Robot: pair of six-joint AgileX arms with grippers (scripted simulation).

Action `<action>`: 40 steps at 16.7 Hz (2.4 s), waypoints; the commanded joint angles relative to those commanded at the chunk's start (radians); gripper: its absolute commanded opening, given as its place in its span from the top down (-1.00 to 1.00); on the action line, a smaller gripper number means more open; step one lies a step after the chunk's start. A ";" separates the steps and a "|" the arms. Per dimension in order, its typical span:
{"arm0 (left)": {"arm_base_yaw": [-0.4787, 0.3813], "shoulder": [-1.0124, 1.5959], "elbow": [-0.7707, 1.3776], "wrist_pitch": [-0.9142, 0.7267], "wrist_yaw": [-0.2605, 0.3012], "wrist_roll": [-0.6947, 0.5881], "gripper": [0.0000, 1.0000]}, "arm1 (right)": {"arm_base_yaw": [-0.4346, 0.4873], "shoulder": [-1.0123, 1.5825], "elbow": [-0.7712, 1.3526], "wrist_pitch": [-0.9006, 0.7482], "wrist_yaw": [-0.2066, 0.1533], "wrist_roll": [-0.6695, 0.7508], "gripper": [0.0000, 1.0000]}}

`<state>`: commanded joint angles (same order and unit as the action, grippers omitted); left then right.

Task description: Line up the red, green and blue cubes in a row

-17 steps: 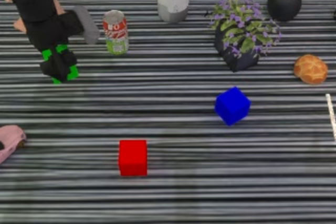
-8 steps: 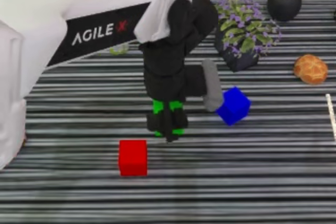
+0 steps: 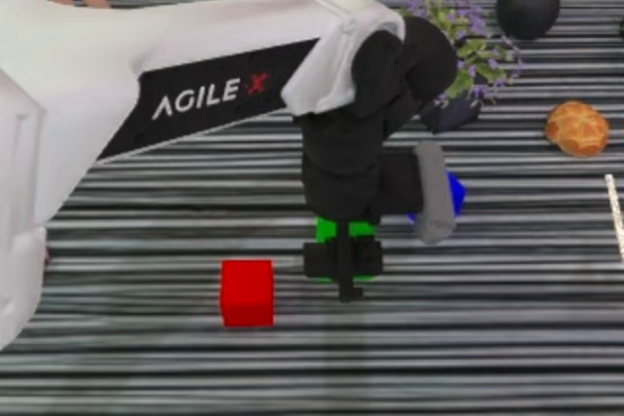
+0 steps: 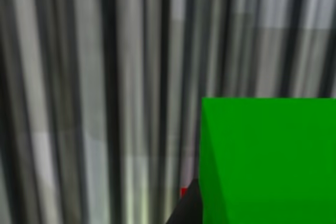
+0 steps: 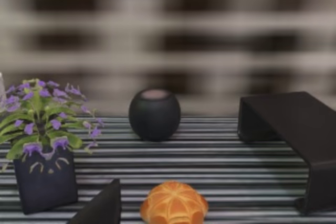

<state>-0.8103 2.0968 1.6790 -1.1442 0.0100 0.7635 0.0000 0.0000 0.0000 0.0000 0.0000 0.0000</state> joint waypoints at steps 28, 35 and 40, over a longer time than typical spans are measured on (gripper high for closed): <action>-0.007 0.087 -0.147 0.237 0.000 -0.006 -1.00 | 0.000 0.000 0.000 0.000 0.000 0.000 -1.00; -0.005 0.086 -0.147 0.237 0.000 -0.005 -1.00 | 0.000 0.000 0.000 0.000 0.000 0.000 -1.00; -0.001 0.053 -0.070 0.122 0.000 -0.001 -1.00 | 0.000 0.000 0.000 0.000 0.000 0.000 -1.00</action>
<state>-0.8110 2.1493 1.6090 -1.0222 0.0097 0.7622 0.0000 0.0000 0.0000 0.0000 0.0000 0.0000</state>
